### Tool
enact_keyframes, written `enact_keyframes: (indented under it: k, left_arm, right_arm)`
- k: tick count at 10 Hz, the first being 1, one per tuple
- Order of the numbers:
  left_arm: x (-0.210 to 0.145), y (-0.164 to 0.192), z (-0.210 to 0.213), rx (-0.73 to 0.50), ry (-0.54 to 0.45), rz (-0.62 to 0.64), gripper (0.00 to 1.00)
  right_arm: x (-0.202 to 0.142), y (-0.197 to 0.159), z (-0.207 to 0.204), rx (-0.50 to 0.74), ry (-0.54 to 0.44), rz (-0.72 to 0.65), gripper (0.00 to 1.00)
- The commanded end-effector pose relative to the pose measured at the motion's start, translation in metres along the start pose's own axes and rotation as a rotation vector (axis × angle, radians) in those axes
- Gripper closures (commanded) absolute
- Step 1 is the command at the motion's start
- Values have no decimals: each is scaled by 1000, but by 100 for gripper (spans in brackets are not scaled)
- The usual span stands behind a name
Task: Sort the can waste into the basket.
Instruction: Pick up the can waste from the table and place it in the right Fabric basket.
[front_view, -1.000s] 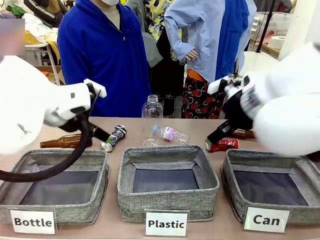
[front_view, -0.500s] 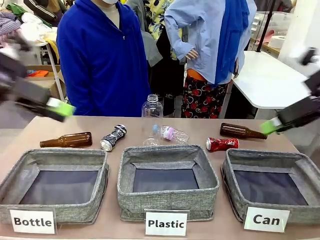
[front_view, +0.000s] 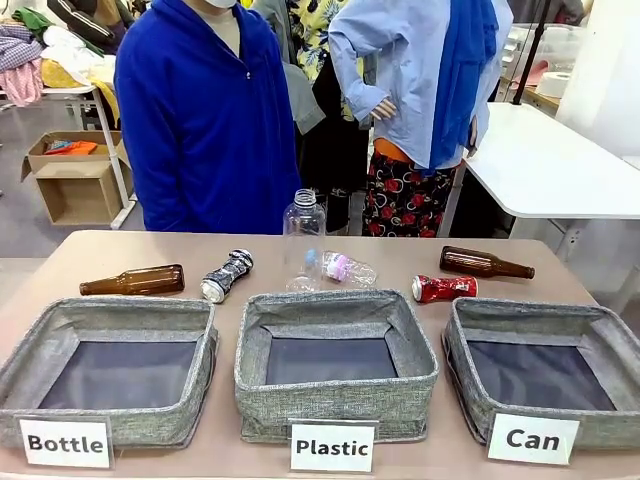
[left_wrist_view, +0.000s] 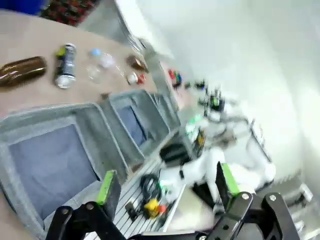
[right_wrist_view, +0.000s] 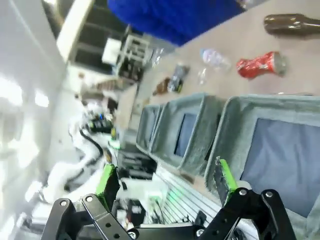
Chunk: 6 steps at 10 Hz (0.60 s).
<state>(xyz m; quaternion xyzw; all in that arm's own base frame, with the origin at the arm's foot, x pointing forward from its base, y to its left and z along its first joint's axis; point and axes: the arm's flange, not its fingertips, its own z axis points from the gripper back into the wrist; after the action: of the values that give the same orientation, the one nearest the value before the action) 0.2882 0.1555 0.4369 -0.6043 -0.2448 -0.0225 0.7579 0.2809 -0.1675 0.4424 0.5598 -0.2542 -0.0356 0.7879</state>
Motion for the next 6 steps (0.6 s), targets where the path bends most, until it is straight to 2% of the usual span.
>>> enact_keyframes:
  k: [1,2,3,6]
  left_arm:
    - [-27,20,-24,-43,-177,94,0]
    - [-20,18,-25,38,-273,126,0]
    - [-2,24,14,-7,-102,87,0]
    - [-2,24,14,-7,-102,87,0]
  right_arm:
    - [1,0,-1,-38,-144,9,0]
    - [0,0,0,0,0,0,0]
    - [0,0,0,0,0,0,0]
    - [0,0,0,0,0,0,0]
